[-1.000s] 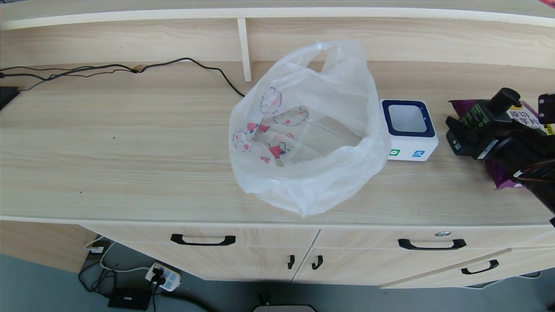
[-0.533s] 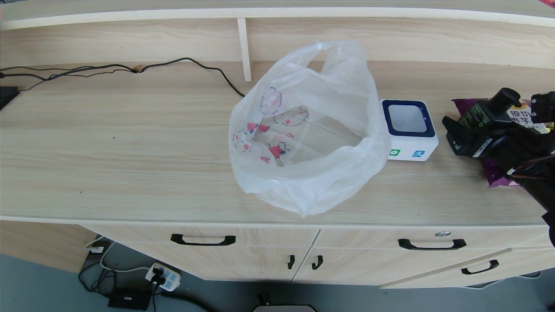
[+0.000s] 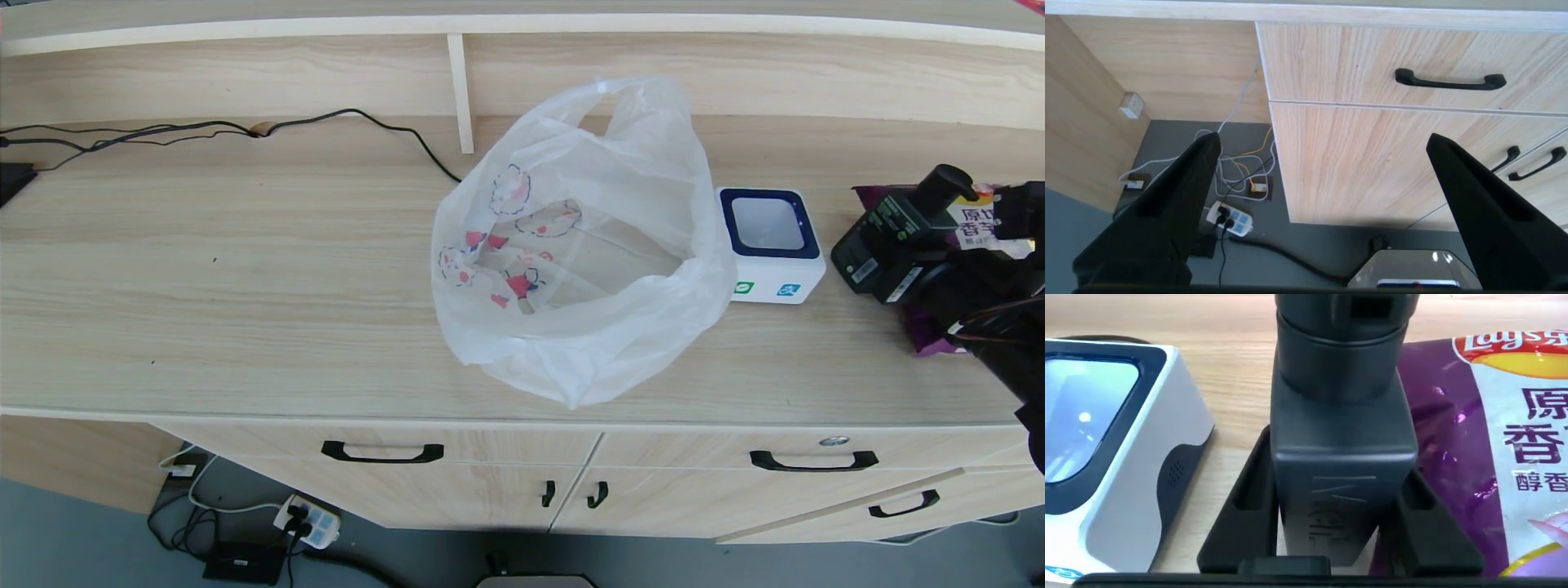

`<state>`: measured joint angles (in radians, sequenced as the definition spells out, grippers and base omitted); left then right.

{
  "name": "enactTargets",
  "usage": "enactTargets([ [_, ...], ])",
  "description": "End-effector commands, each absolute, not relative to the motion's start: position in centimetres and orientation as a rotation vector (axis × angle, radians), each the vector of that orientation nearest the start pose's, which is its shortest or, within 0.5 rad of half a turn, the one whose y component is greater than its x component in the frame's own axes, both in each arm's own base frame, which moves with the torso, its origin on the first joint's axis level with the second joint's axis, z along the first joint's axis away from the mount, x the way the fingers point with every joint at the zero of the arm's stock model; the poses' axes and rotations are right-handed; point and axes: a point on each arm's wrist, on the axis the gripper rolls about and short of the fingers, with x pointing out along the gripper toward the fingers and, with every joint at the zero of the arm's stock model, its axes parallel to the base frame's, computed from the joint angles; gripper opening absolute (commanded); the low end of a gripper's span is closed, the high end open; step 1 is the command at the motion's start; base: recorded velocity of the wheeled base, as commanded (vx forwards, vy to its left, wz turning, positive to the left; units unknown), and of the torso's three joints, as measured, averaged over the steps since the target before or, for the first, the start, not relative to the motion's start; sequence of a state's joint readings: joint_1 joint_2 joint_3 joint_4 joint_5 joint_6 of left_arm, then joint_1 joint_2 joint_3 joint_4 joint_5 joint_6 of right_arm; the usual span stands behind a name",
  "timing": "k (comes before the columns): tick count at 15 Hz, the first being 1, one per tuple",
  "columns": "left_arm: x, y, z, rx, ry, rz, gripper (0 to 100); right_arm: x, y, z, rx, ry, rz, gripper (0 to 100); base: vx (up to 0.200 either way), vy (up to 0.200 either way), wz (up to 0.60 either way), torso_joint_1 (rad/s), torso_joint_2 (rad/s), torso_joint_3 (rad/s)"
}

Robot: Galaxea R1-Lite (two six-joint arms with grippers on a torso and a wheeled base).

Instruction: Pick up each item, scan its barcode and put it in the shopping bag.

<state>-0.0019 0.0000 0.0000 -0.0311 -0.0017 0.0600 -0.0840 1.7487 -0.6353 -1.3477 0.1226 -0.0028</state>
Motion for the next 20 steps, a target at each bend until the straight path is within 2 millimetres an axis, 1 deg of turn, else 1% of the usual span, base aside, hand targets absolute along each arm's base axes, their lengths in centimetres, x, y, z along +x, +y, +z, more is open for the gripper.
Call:
enactTargets([
  [1,-2.3,0.0,7.9,0.060,-0.029,-0.002,100,29.4,-2.2,19.5,-0.025,-0.230,0.036,0,0.000,0.000,0.00,0.000,0.00,0.000],
  [3,-2.3,0.0,7.9,0.060,-0.029,-0.004,100,29.2,-2.2,19.9,-0.026,-0.252,0.035,0,0.000,0.000,0.00,0.000,0.00,0.000],
  [4,-2.3,0.0,7.9,0.060,-0.029,-0.002,100,28.8,-1.7,20.2,-0.026,-0.278,0.052,0,0.000,0.000,0.00,0.000,0.00,0.000],
  [5,-2.3,0.0,7.9,0.060,-0.029,-0.002,100,28.1,-0.8,20.5,-0.023,-0.301,0.079,0,0.000,0.000,0.00,0.000,0.00,0.000],
  [7,-2.3,0.0,7.9,0.060,-0.029,-0.002,100,26.4,0.0,20.5,-0.021,-0.297,0.106,0,0.000,0.000,0.00,0.000,0.00,0.000],
  [8,-2.3,0.0,7.9,0.058,-0.029,-0.002,100,25.5,0.2,20.8,-0.020,-0.305,0.111,0,0.000,0.000,0.00,0.000,0.00,0.000],
  [10,-2.3,0.0,7.9,0.054,-0.029,-0.002,100,23.1,0.1,20.8,-0.023,-0.305,0.103,0,0.000,0.000,0.00,0.000,0.00,0.000],
  [11,-2.3,0.0,7.9,0.054,-0.029,-0.002,100,22.5,0.1,20.9,-0.024,-0.311,0.103,0,0.000,0.000,0.00,0.000,0.00,0.000],
  [12,-2.3,0.0,7.9,0.054,-0.028,-0.004,100,21.4,0.2,21.3,-0.025,-0.334,0.104,0,0.000,0.000,0.00,0.000,0.00,0.000],
  [13,-2.3,0.0,7.9,0.052,-0.028,-0.004,100,20.8,0.2,22.3,-0.024,-0.376,0.109,0,0.000,0.000,0.00,0.000,0.00,0.000],
  [14,-2.3,0.0,7.9,0.052,-0.028,-0.002,100,20.4,0.7,22.9,-0.015,-0.404,0.137,0,0.000,0.000,0.00,0.000,0.00,0.000],
  [15,-2.3,0.0,7.9,0.051,-0.028,-0.002,100,19.7,2.1,23.7,0.034,-0.437,0.214,0,0.000,0.000,0.00,0.000,0.00,0.000],
  [17,-2.3,0.0,7.8,0.051,-0.026,-0.002,100,17.8,4.7,24.1,0.130,-0.439,0.365,0,0.000,0.000,0.00,0.000,0.00,0.000],
  [18,-2.3,0.0,7.8,0.051,-0.026,-0.002,100,16.9,5.3,24.1,0.194,-0.413,0.423,0,0.000,0.000,0.00,0.000,0.00,0.000],
  [20,-2.3,0.0,7.8,0.052,-0.026,-0.002,100,15.7,5.5,24.1,0.264,-0.358,0.463,0,0.000,0.000,0.00,0.000,0.00,0.000],
])
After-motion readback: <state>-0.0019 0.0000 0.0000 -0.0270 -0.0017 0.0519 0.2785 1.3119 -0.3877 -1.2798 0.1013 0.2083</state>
